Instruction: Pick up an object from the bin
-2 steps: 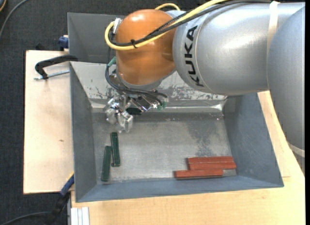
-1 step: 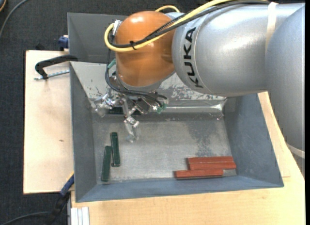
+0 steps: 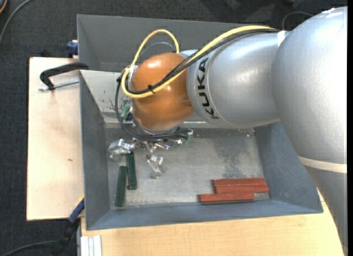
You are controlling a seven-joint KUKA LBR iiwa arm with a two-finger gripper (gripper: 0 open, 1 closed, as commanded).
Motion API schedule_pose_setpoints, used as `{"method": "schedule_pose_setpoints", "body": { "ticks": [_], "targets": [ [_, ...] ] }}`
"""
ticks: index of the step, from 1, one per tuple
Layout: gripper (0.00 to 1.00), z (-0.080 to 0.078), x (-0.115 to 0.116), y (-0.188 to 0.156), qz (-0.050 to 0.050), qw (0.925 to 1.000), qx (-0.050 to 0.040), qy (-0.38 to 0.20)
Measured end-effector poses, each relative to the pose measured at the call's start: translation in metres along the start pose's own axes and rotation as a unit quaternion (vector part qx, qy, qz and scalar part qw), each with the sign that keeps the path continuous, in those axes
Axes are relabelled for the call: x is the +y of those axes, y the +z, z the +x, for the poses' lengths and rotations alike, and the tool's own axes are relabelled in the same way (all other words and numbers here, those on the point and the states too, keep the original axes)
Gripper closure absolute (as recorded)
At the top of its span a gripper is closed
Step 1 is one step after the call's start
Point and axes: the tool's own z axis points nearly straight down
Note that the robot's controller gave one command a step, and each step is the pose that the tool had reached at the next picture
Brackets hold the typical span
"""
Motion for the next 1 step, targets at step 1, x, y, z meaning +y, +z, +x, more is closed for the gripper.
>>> {"method": "schedule_pose_setpoints", "body": {
  "ticks": [1],
  "targets": [
    [0.0,-0.0076,0.0203,0.0323,0.0,0.9857,-0.0003,-0.168]
  ]
}}
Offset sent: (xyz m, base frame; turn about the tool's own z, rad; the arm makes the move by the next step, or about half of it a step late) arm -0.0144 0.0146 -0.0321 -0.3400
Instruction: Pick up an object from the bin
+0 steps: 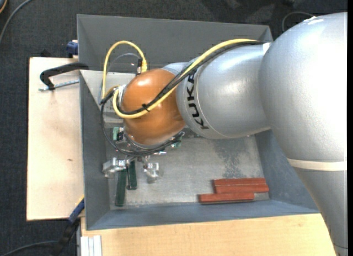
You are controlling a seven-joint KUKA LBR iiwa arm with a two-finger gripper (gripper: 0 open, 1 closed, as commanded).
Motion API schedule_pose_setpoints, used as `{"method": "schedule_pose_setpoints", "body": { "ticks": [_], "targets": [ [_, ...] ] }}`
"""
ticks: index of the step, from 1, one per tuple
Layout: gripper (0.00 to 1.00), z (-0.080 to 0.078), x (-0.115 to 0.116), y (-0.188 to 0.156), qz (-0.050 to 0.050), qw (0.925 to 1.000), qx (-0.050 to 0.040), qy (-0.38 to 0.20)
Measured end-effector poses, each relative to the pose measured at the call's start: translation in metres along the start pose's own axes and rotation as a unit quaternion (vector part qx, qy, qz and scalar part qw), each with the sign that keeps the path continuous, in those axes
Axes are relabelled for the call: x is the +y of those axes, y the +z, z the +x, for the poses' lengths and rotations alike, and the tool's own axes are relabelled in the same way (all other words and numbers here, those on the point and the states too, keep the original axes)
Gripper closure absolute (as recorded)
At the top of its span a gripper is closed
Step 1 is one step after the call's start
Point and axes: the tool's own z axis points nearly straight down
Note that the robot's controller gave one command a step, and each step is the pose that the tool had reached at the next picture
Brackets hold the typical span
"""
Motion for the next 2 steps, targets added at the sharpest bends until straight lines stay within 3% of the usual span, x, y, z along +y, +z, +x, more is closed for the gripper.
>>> {"method": "schedule_pose_setpoints", "body": {
  "ticks": [1,2],
  "targets": [
    [1.0,0.0,-0.001,-0.001,0.001,1.0,-0.0011,0.001],
    [1.0,-0.002,-0.034,-0.161,0.008,0.9998,-0.0043,-0.02]
  ]
}}
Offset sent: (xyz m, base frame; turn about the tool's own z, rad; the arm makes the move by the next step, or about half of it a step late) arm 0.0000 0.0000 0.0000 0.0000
